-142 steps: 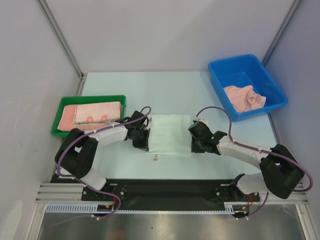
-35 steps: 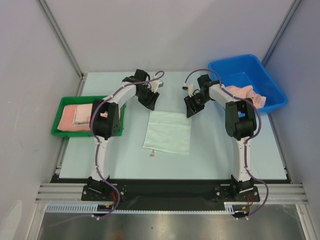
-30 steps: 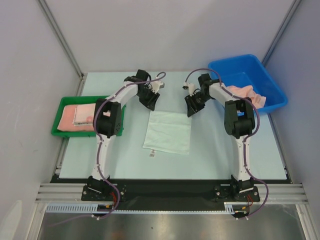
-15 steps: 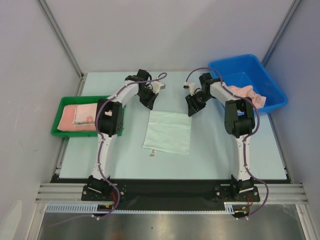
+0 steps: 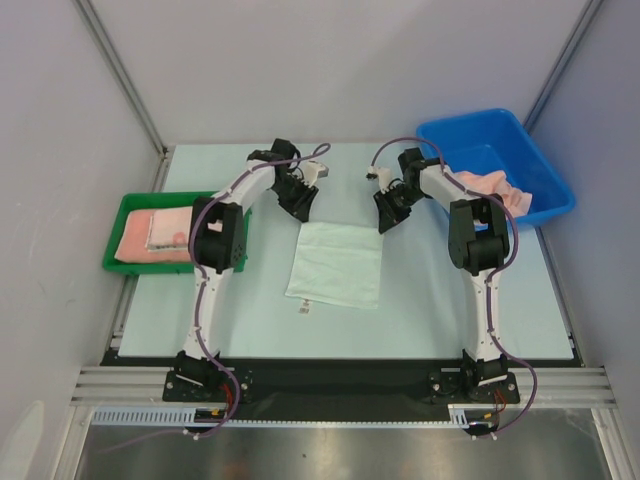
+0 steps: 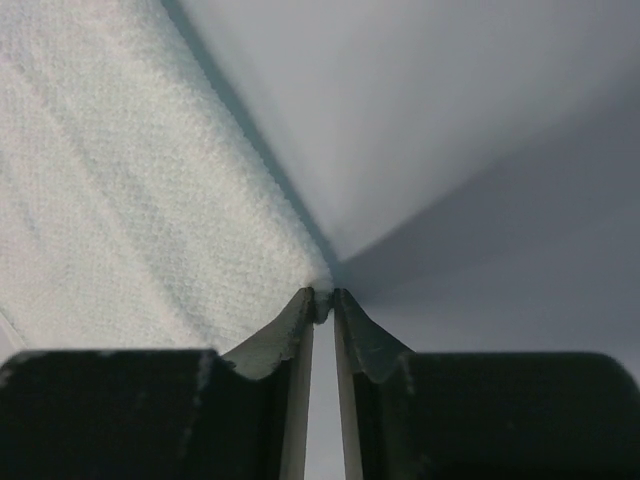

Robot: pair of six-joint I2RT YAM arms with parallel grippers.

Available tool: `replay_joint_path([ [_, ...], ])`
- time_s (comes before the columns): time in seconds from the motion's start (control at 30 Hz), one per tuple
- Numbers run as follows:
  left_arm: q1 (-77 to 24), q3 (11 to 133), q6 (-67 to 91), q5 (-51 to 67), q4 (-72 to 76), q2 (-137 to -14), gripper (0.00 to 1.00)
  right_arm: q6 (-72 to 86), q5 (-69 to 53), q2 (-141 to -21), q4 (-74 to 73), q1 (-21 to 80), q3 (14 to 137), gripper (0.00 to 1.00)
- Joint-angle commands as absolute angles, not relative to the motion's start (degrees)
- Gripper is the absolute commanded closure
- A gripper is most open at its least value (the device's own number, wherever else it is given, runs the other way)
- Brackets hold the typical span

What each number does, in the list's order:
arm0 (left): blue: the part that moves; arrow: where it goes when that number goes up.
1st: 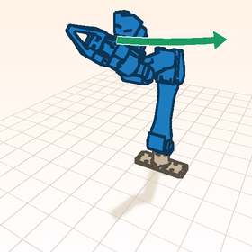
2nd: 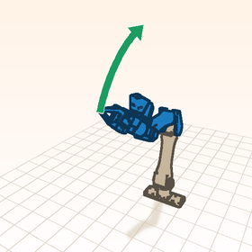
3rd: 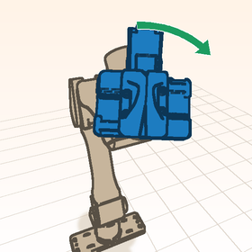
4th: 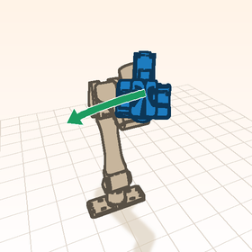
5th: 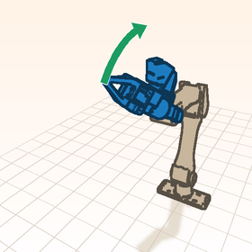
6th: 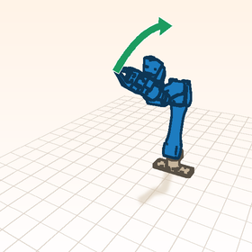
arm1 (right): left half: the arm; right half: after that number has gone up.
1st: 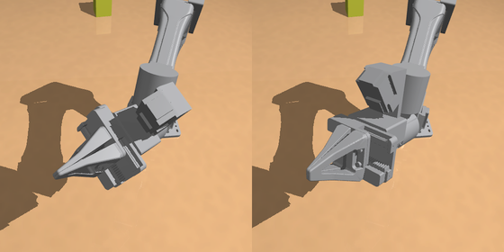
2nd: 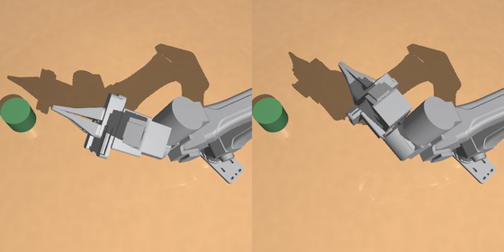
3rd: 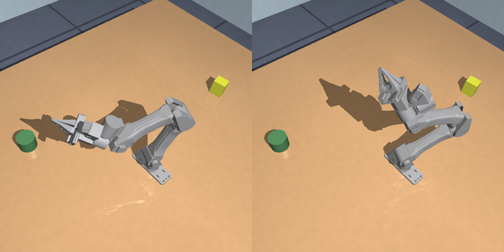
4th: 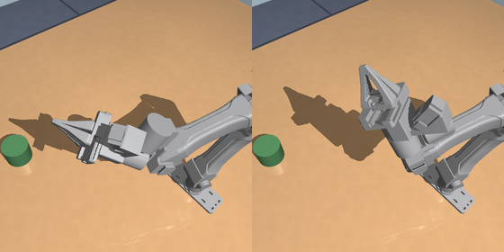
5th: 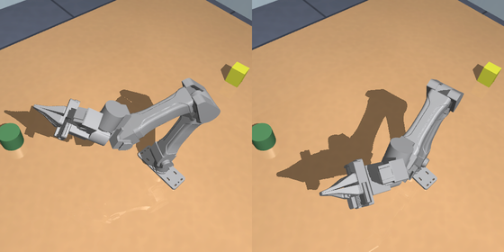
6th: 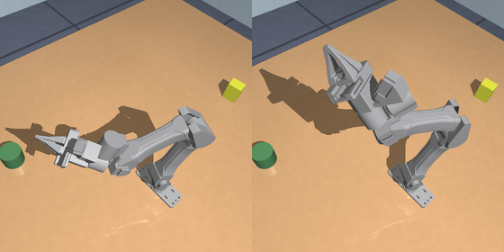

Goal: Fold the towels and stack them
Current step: Fold the towel

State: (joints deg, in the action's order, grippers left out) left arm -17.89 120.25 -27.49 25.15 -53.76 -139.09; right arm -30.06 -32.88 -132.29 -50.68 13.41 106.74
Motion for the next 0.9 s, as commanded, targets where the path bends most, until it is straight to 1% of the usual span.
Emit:
replay_joint_path([
  [0.0, -16.0, 122.3, -25.4, 27.5, -53.0, -134.2, 0.56, -30.6, -34.0, -133.1, -51.0, 13.7, 106.5, 0.83],
  [0.1, -15.8, 121.7, -25.2, 26.5, -52.3, -132.9, 0.53, -30.7, -34.5, -133.1, -51.2, 13.6, 106.5, 0.93],
  [0.2, -15.9, 121.5, -25.7, 26.9, -52.8, -131.3, 0.53, -30.8, -34.9, -133.0, -51.3, 13.7, 106.5, 0.96],
  [0.3, -15.9, 120.2, -25.7, 27.7, -52.6, -129.7, 0.53, -30.5, -34.8, -133.0, -51.2, 13.7, 106.6, 0.97],
  [0.47, -16.1, 119.2, -27.5, 35.1, -55.3, -130.0, 0.63, -30.1, -34.7, -133.1, -51.1, 13.7, 106.9, 0.97],
  [0.5, -16.3, 119.1, -27.6, 35.6, -55.9, -131.0, 0.70, -30.0, -34.7, -133.1, -50.9, 13.7, 106.9, 0.97],
  [0.63, -17.5, 117.5, -28.0, 34.5, -58.2, -133.6, 0.80, -29.6, -34.6, -133.1, -50.9, 13.7, 107.2, 0.98],
  [0.77, -18.1, 113.7, -26.0, 31.4, -53.8, -133.9, 0.81, -29.6, -34.4, -132.8, -50.6, 13.8, 107.1, 0.98],
  [0.87, -18.0, 112.7, -23.8, 27.3, -50.2, -134.3, 0.79, -29.6, -34.0, -132.8, -50.6, 13.7, 107.1, 0.98],
])
